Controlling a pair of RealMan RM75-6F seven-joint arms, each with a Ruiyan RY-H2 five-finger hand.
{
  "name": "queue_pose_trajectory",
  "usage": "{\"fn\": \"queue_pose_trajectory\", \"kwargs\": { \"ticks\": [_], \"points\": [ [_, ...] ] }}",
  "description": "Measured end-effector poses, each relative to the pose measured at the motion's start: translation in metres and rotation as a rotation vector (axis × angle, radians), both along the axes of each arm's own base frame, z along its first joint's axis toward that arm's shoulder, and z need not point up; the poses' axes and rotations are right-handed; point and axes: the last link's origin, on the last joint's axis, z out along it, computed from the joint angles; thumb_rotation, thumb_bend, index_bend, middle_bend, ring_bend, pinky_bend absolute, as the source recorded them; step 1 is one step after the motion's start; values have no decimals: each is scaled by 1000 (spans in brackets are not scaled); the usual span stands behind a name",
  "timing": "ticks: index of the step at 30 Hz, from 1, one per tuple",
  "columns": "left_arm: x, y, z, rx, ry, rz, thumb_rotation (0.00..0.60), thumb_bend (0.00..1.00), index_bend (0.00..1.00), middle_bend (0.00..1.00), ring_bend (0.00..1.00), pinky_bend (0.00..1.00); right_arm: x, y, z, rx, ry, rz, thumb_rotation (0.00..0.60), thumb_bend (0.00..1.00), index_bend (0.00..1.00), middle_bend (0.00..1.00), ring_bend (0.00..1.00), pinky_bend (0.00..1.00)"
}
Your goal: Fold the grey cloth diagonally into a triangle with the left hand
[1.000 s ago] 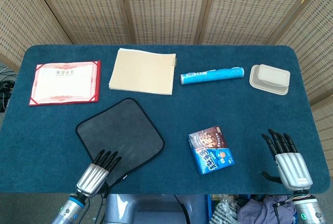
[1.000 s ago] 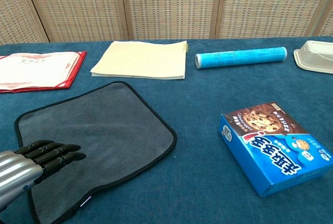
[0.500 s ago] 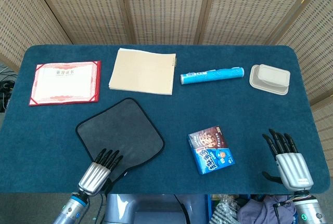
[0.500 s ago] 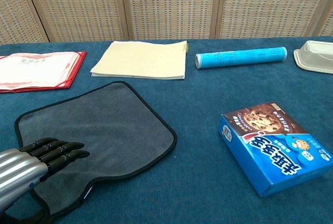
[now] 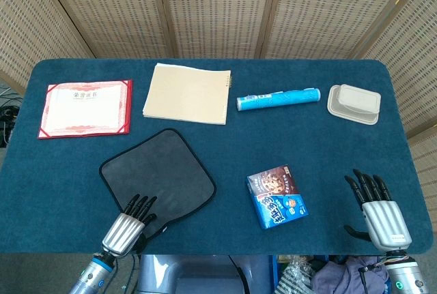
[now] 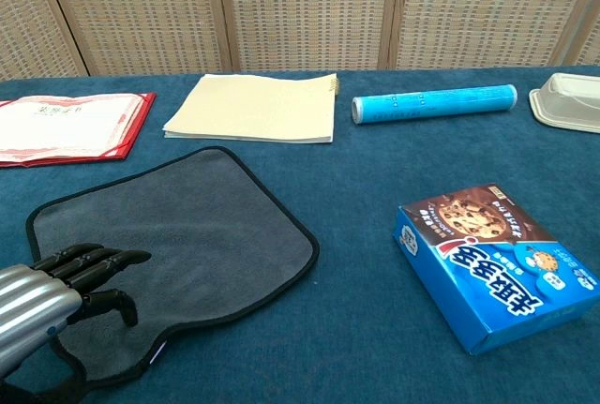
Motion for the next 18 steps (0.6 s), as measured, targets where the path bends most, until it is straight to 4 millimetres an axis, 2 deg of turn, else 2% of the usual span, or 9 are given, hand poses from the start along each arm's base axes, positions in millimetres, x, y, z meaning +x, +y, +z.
{"fn": "queue_pose_trajectory", "kwargs": {
  "ticks": [18],
  "points": [
    [0,3,4,44,-25,-11,600,387,447,0,0,0,0,0,-2,8,2,-2,600,0,0,0,0,0]
  ]
}}
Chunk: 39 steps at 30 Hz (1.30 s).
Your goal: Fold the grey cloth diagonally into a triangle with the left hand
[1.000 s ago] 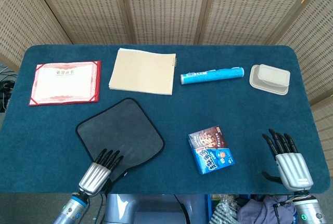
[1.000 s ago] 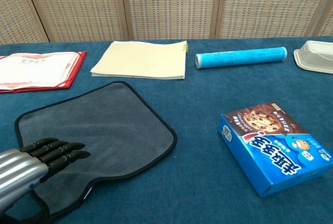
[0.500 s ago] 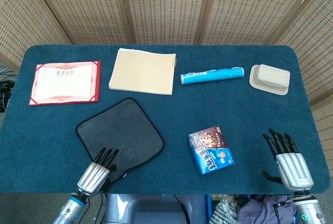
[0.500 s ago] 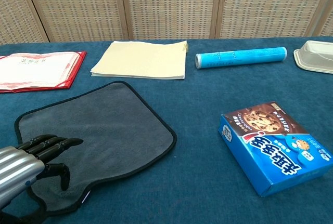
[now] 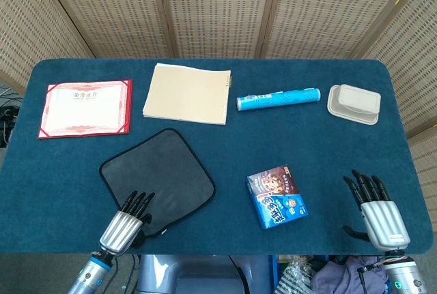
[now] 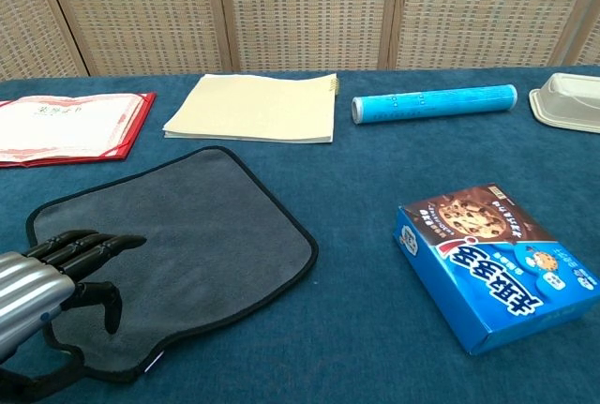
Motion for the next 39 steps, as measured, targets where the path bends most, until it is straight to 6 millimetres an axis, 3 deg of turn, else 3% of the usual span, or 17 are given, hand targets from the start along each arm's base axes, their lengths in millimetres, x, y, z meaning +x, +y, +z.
{"fn": "queue_pose_trajectory", "kwargs": {
  "ticks": [11,18,27,33,39],
  "points": [
    [1,0,0,6,-7,-7,600,387,456,0,0,0,0,0,1,0,-4,0,600,0,0,0,0,0],
    [0,-1,-1,-3,-12,-5,600,386,615,0,0,0,0,0,1,-3,-5,1,600,0,0,0,0,0],
    [0,5,-2,0,-6,-3,600,386,647,0,0,0,1,1,2,-3,-11,7,600,0,0,0,0,0],
    [7,24,1,33,-13,-18,600,386,647,0,0,0,1,1,1,-1,-11,7,600,0,0,0,0,0],
    [17,61,8,75,-4,-22,600,386,654,0,0,0,1,1,1,1,-12,7,600,0,0,0,0,0]
  ]
}}
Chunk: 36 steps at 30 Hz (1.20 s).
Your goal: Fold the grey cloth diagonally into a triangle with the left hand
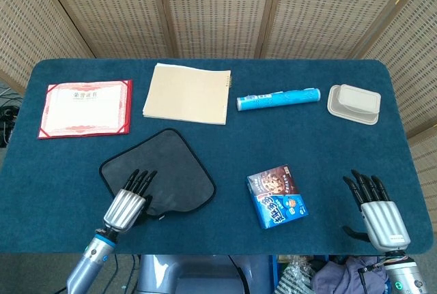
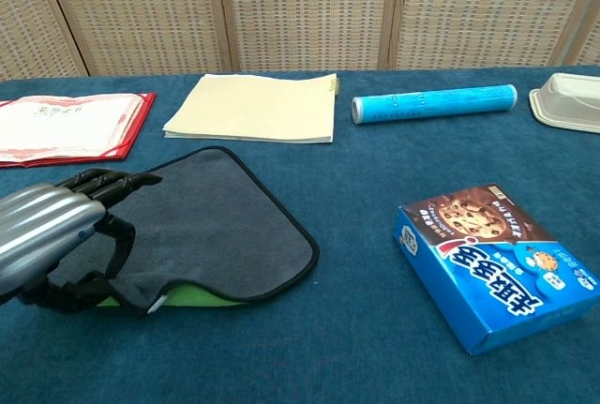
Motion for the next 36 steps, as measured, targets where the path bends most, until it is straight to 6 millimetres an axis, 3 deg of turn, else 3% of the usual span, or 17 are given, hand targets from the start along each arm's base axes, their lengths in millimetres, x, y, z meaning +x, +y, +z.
{"fn": "queue_pose_trajectory", "kwargs": {
  "ticks": [10,16,25,36],
  "points": [
    [12,69,0,59,71,5,600,386,656,0,0,0,-4,-2,2,-1,-10,-14,600,0,0,0,0,0],
    [23,98,-10,75,88,1,600,387,662,0,0,0,-7,-5,1,1,-14,-27,600,0,0,0,0,0],
    [35,125,-23,98,91,6,600,386,669,0,0,0,-10,-7,1,5,-17,-40,600,0,0,0,0,0],
    [38,150,-23,141,86,33,600,386,674,0,0,0,-12,-8,1,9,-20,-48,600,0,0,0,0,0]
  ]
}}
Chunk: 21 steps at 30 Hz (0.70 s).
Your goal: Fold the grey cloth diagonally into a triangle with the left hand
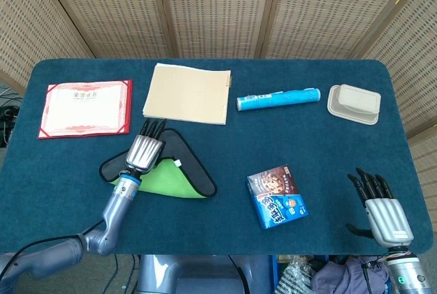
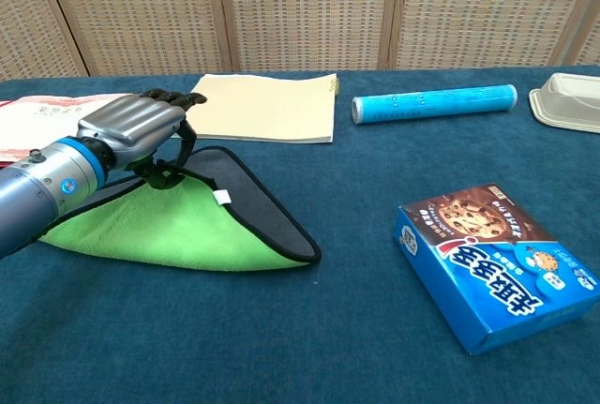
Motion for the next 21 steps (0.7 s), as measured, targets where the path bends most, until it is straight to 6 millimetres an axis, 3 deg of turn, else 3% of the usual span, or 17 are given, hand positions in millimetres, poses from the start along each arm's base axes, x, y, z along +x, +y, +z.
{"fn": "queue_pose_trajectory", "kwargs": {
  "ticks": [21],
  "points": [
    [18,48,-10,40,38,25,600,386,676,0,0,0,-4,-3,0,0,-2,-14,600,0,0,0,0,0]
  ]
}}
